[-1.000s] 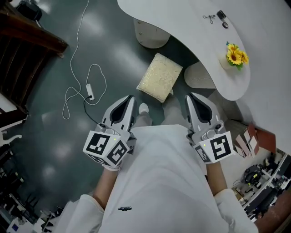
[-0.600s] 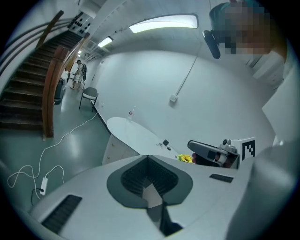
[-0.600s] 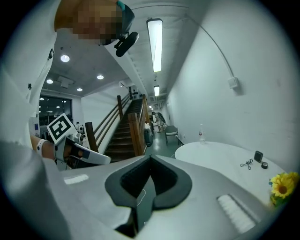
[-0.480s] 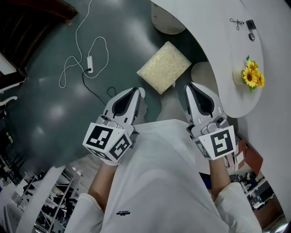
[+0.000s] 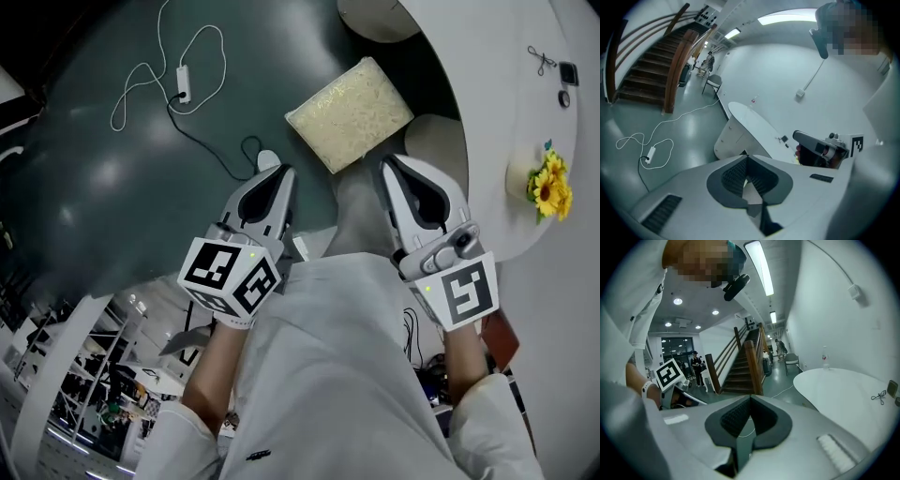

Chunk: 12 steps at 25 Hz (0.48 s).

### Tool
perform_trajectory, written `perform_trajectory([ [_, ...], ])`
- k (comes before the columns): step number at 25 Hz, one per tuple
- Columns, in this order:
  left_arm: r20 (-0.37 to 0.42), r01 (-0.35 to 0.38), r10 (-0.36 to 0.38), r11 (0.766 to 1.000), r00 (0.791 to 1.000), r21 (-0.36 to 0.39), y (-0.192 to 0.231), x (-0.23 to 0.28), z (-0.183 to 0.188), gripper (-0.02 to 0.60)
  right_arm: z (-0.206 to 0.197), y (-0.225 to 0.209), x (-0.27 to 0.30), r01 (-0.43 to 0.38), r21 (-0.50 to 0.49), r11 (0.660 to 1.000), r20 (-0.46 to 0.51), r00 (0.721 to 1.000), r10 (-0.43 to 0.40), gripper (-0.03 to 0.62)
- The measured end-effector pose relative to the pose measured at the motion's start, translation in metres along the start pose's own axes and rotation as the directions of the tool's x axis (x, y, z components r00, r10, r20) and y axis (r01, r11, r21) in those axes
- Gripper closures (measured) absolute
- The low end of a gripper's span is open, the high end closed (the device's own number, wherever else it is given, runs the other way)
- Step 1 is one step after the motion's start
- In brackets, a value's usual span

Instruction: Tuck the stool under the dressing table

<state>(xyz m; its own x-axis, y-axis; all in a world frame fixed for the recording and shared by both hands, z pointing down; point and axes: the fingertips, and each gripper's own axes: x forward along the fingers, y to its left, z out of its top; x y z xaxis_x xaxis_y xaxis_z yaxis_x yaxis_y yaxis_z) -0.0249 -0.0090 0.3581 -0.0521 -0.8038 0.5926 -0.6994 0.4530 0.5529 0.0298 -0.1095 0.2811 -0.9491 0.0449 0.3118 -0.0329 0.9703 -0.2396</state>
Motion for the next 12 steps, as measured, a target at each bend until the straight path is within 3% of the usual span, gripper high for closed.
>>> perform_trajectory([
  [5,-0.019,-0.007,0.006,0.997,1.000,-0.081,0.039,0.025,-0.034,0.569,-0.028,-0.005,0.029,0.017,0.027,0.999,-0.036,0.999,-0.016,0.588],
  [9,-0.077,-0.005,-0.003,0.994,0.997,-0.106,0.066,0.050,-0.062,0.502,-0.050,-0.005,0.046,0.008,0.046,0.999,-0.054,0.999,-0.006,0.588],
  [12,-0.101,-0.001,-0.008,0.996,0.995,-0.090,0.080,0.068,-0.076,0.494,-0.071,-0.011,0.056,-0.009,0.037,0.999,-0.065,0.998,0.011,0.588],
])
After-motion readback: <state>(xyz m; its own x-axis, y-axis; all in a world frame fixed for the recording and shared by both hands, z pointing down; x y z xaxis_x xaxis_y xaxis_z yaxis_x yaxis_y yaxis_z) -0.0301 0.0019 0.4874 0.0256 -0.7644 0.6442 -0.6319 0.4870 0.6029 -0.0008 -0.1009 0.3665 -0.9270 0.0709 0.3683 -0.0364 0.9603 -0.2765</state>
